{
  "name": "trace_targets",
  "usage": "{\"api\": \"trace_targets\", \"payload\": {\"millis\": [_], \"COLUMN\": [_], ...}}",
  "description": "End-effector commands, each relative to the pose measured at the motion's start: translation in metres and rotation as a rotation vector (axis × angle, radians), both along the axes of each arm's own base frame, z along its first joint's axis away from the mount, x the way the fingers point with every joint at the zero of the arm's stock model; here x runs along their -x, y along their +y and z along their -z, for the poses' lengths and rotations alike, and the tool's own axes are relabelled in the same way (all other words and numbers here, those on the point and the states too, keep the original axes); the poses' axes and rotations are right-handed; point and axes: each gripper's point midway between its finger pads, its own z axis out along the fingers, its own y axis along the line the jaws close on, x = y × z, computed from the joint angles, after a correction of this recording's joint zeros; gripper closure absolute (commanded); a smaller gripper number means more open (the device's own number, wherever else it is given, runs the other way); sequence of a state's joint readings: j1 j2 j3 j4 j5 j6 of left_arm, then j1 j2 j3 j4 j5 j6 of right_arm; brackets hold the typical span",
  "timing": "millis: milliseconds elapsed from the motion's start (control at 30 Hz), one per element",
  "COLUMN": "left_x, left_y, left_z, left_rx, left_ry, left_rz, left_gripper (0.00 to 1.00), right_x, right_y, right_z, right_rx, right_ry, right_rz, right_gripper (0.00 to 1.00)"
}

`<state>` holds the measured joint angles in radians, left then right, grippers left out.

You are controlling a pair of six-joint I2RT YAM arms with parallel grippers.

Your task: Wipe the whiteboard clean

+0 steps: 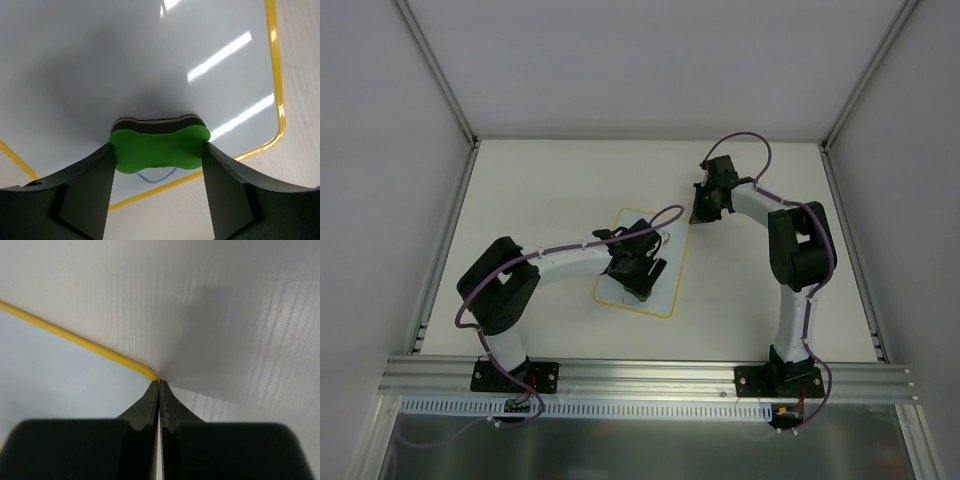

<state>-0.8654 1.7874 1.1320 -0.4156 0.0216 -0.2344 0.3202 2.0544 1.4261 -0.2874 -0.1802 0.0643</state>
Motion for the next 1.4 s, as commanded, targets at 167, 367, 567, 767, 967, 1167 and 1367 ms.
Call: {"api": "trace_targets", "payload": {"millis": [167,367,567,767,967,1167,1367], "left_x": [0.077,0.077,0.038,-0.006,-0.023,-0.006,0.020], "left_y": [0.075,0.081,0.057,0.008,-0.027,-0.011,0.030], "left_z": [0.033,0.031,0.021,0.001,-0.002,0.013,0.028], "left_rx": [-0.178,-0.190,-0.198,-0.142,-0.159,-0.209,-0.278], "left_ry": [0.202,0.188,0.097,-0.002,-0.089,-0.065,-0.022], "left_rz": [-0.080,-0.134,-0.149,-0.079,0.050,0.072,-0.001], "left_gripper": [0.81,0.82,0.82,0.83,0.83,0.83,0.86], "right_x": [0.011,0.011,0.011,0.012,0.013,0.013,0.013], "right_y": [-0.010,-0.012,-0.014,-0.017,-0.019,-0.021,-0.019], "right_z": [0.007,0.007,0.009,0.009,0.006,0.006,0.007], "right_rx": [0.025,0.027,0.026,0.029,0.024,0.019,0.010], "right_ry": [0.050,0.048,0.050,0.053,0.048,0.047,0.048], "right_rz": [0.017,0.021,0.026,0.031,0.039,0.041,0.038], "right_gripper": [1.00,1.00,1.00,1.00,1.00,1.00,1.00]}}
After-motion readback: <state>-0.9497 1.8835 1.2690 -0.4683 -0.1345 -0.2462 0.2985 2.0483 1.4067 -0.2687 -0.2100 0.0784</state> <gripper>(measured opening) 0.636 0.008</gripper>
